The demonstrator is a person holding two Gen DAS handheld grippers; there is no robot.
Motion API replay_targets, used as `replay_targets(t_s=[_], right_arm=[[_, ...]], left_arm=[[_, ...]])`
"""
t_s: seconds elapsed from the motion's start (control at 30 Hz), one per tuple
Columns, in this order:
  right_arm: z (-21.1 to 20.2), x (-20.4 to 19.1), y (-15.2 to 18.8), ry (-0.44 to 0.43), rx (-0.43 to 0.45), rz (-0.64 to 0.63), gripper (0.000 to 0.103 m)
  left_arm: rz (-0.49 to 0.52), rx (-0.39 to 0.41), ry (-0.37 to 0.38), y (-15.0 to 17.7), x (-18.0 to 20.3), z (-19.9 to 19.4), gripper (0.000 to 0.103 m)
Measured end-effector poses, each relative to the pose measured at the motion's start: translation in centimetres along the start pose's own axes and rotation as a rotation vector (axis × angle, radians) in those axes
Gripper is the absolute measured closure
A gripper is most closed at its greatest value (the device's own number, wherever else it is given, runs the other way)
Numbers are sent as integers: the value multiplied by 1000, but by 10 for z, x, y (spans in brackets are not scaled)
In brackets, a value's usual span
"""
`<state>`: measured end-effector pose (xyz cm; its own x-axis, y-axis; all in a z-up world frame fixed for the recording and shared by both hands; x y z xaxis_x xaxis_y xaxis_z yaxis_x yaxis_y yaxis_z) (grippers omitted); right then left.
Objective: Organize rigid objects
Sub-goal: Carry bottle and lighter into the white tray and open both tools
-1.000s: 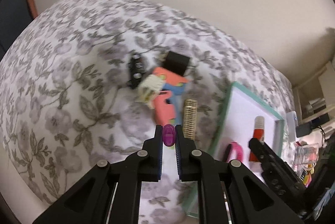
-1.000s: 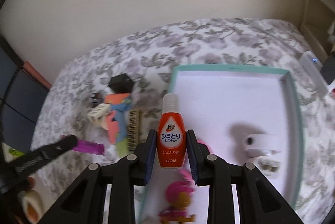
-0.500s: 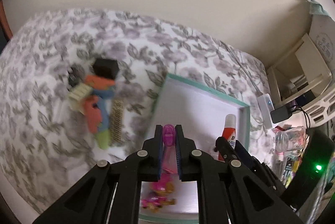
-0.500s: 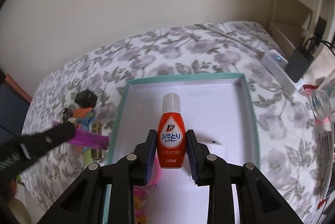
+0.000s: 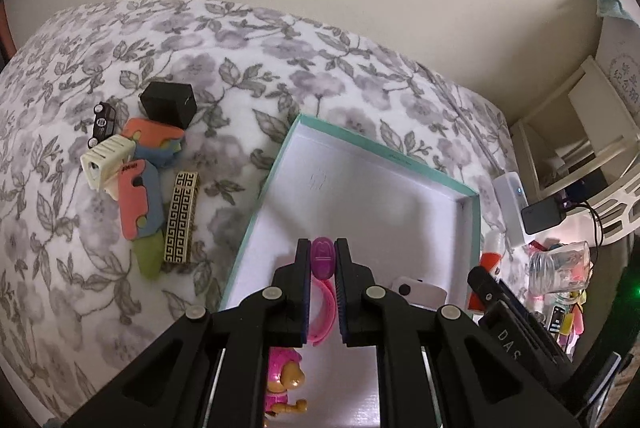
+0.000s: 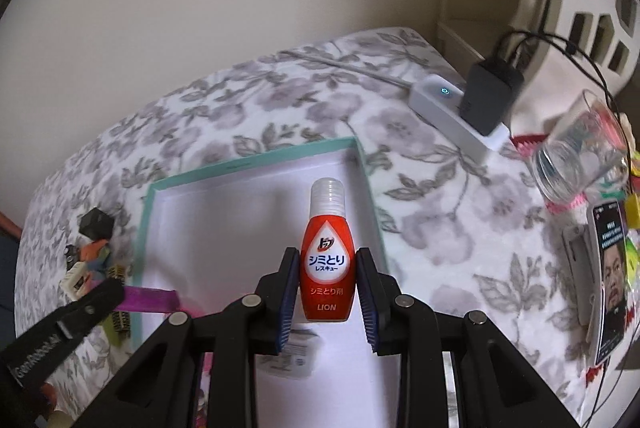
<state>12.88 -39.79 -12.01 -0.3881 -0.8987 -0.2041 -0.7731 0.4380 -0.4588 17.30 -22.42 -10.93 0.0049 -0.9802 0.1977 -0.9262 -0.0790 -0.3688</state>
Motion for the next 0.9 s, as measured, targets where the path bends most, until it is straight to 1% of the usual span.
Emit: replay_targets(t_s=[0.13,0.23,0.43,0.53,0.73,0.9], right_arm=[[7,9,5,13,-22,15,73],[12,12,8,25,-38,20,73],[18,13,13,47,-72,8,73],[21,11,15,39,-90,3,73],[25,12,18,62,-104,-7,73],[30,15,23,76,-133,-1,73]], left_arm=[[5,28,17,-5,0,-3,92],[21,35,23,-5,4,-3,92],[63,13,12,2,10,5,92],[80,1,5,5,13,9,92],[118,-8,-25,8,15,16,92],[143,-5,-47,9,17,18,90]])
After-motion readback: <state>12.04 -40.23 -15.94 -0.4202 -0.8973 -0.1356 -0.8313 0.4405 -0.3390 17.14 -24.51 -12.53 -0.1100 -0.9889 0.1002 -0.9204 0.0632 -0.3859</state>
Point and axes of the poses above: each gripper's, at about its wrist camera, not at the fingertips, and z roughly the way its jaws point, x to its right, y to its underside, the point moved 8 cm from there along z, roughly the way its jaws point, and after that the axes turned 6 degrees about -y, right-handed, at the moved point
